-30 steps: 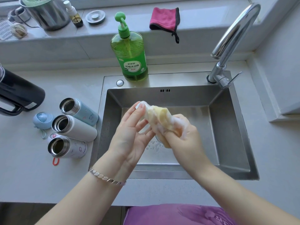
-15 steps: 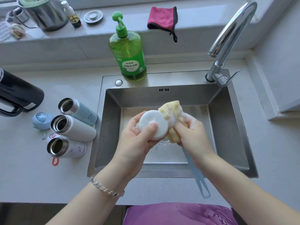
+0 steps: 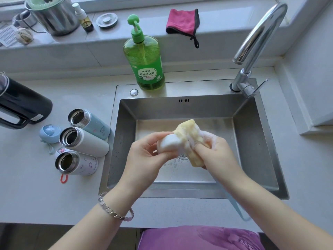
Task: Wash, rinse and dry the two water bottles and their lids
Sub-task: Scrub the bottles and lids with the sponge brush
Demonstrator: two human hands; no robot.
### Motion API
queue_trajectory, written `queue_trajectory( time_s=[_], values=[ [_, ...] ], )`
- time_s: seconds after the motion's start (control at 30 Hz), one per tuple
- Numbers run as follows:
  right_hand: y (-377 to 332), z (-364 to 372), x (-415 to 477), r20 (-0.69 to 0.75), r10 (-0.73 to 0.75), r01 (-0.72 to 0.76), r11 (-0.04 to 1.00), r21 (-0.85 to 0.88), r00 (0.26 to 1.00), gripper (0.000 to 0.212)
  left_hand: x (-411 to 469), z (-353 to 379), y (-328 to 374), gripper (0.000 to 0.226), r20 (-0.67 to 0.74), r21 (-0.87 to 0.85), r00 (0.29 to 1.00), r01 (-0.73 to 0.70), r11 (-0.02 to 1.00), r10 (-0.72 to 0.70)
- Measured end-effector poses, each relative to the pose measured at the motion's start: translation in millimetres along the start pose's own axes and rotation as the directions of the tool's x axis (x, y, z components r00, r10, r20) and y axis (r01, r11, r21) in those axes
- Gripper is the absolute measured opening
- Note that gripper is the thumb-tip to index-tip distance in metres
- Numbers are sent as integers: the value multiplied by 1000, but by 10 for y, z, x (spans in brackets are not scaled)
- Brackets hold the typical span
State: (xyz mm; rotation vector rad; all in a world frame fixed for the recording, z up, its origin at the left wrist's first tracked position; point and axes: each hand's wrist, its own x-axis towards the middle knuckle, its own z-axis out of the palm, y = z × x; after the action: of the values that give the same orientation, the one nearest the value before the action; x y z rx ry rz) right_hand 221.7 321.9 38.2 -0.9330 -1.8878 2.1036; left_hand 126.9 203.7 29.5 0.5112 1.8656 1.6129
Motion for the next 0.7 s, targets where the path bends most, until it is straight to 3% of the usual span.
queue_trajectory(
  time_s=[0.17,0.27,0.33,0.43,0.57,0.7],
  values=[
    [-60,41,-2,28,-47,44,994,98,998,24,34,-39,0,32,-28,-61,999,-30,998,28],
    [-63,32,10,55,3,-12,986,165,999,21,28,54,38,41,-1,-255,999,35,966,-37],
    [-22,58,-18,86,-34,25,994,109,996,17,33,116,79,45,4,-390,991,125,912,-134],
    [57,130,-116,214,-116,128,991,-43,970,11,65,159,122,48,26,-472,985,164,866,-172],
    [114,-9,-98,51,-144,149,982,-114,988,11,112,112,106,32,60,-543,979,198,816,-197],
    [68,-93,-63,2,-184,183,977,-107,983,18,87,64,52,5,29,-465,966,242,852,-259]
  ],
)
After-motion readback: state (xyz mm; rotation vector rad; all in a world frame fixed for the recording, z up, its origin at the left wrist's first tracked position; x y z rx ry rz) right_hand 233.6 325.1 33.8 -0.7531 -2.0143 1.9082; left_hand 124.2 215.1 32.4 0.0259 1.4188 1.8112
